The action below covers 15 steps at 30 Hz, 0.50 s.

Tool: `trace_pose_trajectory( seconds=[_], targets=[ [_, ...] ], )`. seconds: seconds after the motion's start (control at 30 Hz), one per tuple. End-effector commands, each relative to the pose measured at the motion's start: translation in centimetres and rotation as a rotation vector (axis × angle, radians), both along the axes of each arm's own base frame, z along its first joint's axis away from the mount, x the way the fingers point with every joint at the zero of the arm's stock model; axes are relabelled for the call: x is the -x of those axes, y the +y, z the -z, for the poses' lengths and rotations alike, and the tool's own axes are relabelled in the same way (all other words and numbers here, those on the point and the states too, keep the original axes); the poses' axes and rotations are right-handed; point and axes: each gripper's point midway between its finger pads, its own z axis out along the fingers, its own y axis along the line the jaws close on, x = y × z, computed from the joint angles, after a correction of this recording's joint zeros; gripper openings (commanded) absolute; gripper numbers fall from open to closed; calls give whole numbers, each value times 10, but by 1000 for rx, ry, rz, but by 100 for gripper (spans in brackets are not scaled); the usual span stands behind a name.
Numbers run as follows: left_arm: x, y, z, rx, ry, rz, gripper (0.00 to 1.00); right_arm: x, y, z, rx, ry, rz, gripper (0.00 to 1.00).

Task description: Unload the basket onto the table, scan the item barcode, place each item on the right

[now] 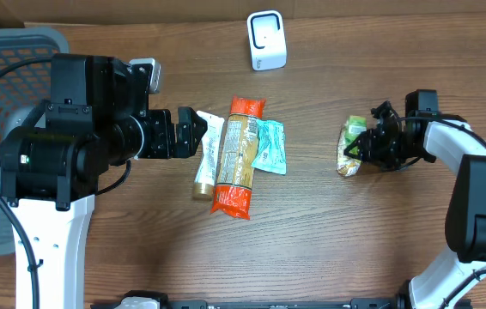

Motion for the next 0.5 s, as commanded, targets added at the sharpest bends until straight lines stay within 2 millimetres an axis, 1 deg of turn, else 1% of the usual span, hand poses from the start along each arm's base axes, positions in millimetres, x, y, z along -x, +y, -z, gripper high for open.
trace_pose_trajectory(
  seconds=[0.0, 0.07, 0.13, 0.27, 0.33, 0.43, 0.47],
  targets=[
    [-1, -4, 0, -5, -5, 30, 100, 14, -1, 17, 19, 108, 63, 19],
    [0, -4, 0, -4, -4, 30, 100, 13, -3, 12, 22, 125, 82, 8],
    [-1, -4, 0, -5, -5, 30, 100, 10, -7, 2, 46, 140, 96, 6],
    [-1, -4, 0, -5, -5, 30, 100, 3, -18, -29, 160, 138, 107, 4],
    [-1, -4, 0, -5, -5, 30, 100, 1, -29, -44, 299, 151, 144, 4],
    [0, -4, 0, -5, -4, 30, 100, 2, -52, -60, 618, 174, 268, 4],
    [0, -4, 0, -5, -4, 30, 100, 2, -54, -63, 698, 160, 281, 4]
  ],
)
